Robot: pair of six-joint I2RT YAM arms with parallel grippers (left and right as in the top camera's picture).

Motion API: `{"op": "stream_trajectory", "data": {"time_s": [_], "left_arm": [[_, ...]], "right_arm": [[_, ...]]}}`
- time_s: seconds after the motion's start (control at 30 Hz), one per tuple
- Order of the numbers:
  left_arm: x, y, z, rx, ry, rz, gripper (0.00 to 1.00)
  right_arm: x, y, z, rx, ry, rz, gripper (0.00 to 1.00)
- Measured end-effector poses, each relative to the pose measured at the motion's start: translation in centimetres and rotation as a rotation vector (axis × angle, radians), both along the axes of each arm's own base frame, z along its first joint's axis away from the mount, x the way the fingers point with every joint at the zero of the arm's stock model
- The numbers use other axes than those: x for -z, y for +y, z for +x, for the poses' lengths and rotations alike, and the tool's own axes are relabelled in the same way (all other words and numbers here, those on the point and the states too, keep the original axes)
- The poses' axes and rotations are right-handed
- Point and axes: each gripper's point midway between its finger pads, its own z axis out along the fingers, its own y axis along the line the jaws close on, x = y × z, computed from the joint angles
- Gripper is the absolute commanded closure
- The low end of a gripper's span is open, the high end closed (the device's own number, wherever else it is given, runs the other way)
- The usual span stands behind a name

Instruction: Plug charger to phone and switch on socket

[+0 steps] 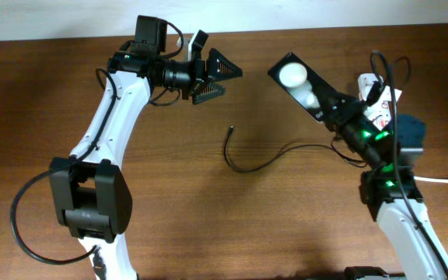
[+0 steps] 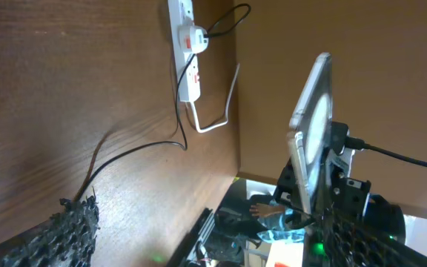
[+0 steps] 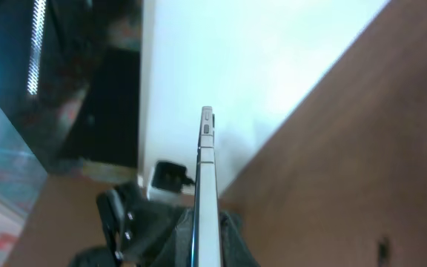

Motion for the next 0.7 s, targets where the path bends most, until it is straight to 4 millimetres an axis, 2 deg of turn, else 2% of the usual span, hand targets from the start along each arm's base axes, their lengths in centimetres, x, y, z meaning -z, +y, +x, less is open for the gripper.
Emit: {"op": "stream_trajectory", "data": {"time_s": [0.17, 0.3, 0.47, 0.7], "left_arm": [[-0.1, 0.0, 0.0, 0.002, -0.006, -0.004, 0.01], [-0.9, -0.3, 0.2, 0.022, -0.045, -0.042, 0.01], [-1.3, -0.5, 0.1, 0.026, -0.025, -0.064, 0.0], [-2.7, -0.9, 0.5, 0.017, 0.021, -0.123, 0.03]], "right_arm": [[0.1, 3.5, 1.2, 0.055, 0.011, 0.072, 0.96], [0.9, 4.9, 1.6, 0.114, 0.026, 0.079, 0.96], [1.4, 5.1, 2.4, 0.236, 0.014, 0.08, 0.96], [0.3, 5.8, 3.6, 0.274, -0.089, 0.138, 0.96]]}}
